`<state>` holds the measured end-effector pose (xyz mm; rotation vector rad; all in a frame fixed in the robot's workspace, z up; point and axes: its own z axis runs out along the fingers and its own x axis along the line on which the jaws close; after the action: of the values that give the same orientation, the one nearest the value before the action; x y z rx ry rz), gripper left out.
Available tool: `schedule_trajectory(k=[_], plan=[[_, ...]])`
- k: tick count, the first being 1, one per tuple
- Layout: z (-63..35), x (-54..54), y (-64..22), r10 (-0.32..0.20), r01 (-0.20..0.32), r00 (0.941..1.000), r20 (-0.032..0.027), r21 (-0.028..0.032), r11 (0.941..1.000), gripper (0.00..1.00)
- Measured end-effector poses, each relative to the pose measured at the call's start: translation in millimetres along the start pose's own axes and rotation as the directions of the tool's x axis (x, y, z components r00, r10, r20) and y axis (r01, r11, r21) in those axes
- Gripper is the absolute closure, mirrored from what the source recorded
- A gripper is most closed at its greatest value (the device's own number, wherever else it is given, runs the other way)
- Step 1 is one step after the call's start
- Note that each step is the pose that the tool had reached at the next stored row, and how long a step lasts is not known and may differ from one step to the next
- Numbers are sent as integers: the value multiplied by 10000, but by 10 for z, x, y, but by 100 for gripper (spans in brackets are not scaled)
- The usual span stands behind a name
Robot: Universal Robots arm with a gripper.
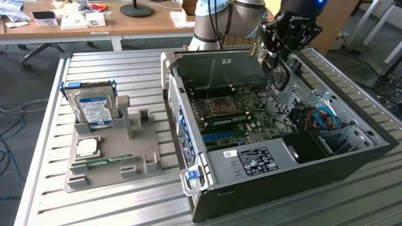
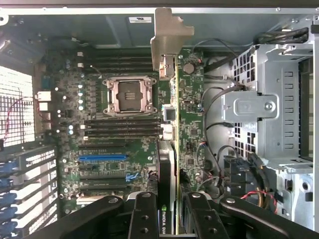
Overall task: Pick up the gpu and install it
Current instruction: 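Pick up the gpu and move the gpu toward the slot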
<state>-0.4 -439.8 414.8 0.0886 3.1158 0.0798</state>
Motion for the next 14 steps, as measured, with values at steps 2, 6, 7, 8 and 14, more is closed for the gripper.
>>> schedule_trajectory(k=[2, 6, 7, 8, 14], plan=[[0, -3, 0, 0, 0, 10000, 0, 0, 10000, 73], [0, -5, 0, 0, 0, 10000, 0, 0, 10000, 73], [0, -7, 0, -1, 1, 10000, 0, 0, 10000, 73], [1, -11, 1, -2, 2, 10000, 0, -1, 10000, 73], [1, -47, 3, 0, 0, 10000, 0, -1, 10000, 73]])
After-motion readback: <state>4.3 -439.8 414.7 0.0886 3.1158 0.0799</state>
